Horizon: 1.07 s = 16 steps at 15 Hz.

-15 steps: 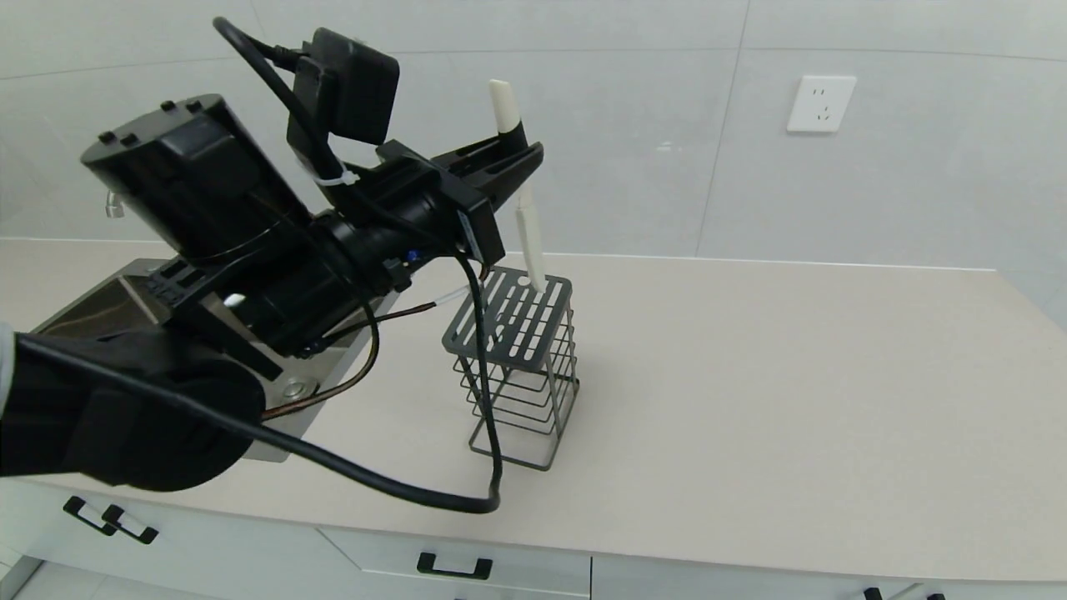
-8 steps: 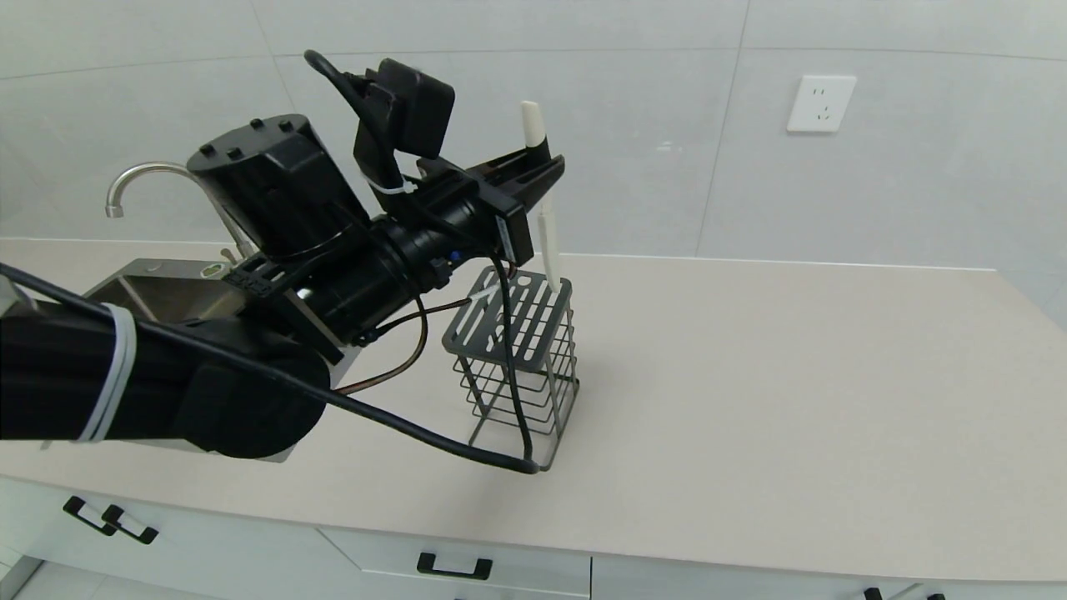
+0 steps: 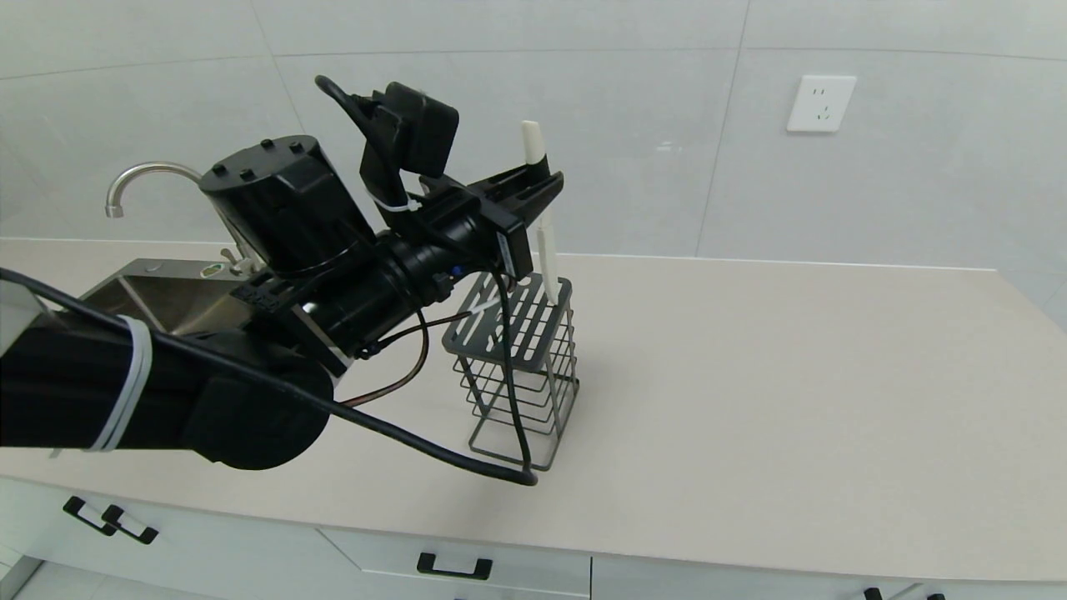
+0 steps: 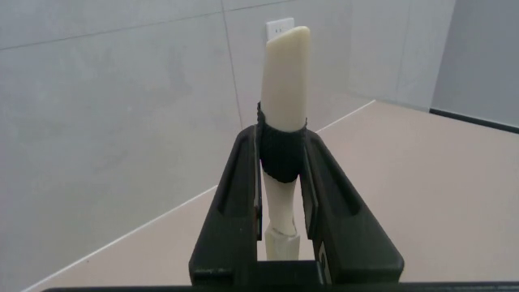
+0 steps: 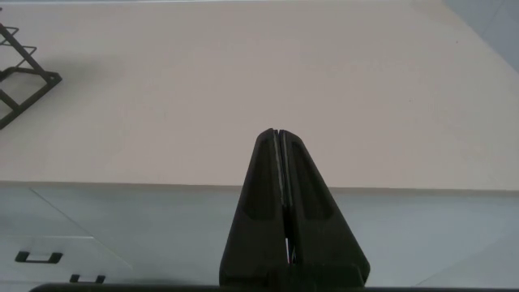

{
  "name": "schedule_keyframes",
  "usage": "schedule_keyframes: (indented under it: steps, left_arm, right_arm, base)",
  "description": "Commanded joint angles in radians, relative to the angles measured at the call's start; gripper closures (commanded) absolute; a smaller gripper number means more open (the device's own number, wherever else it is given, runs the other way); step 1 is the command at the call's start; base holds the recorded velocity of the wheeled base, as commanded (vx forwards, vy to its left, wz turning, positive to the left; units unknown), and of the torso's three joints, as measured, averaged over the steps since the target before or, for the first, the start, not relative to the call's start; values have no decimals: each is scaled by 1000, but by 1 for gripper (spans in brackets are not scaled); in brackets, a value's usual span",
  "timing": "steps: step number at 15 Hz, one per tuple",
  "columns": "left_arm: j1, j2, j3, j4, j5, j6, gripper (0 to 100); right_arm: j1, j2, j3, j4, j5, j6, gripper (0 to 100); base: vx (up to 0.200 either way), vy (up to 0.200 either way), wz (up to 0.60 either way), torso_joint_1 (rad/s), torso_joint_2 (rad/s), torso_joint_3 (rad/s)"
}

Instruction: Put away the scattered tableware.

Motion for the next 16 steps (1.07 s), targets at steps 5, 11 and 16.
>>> schedule_keyframes:
  steps: [5, 11, 16]
  left_arm:
    - [1, -1, -11, -3, 0, 2, 100]
    - [3, 2, -8, -4, 0, 2, 100]
    - [20, 12, 1, -10, 0, 2, 100]
  right_arm:
    - [0, 2, 0, 0, 0, 0, 100]
    - [2, 2, 0, 0, 0, 0, 100]
    - [0, 2, 0, 0, 0, 0, 100]
  base:
    - [0, 0, 0, 0, 0, 0]
    - [0, 0, 0, 0, 0, 0]
    - [0, 0, 0, 0, 0, 0]
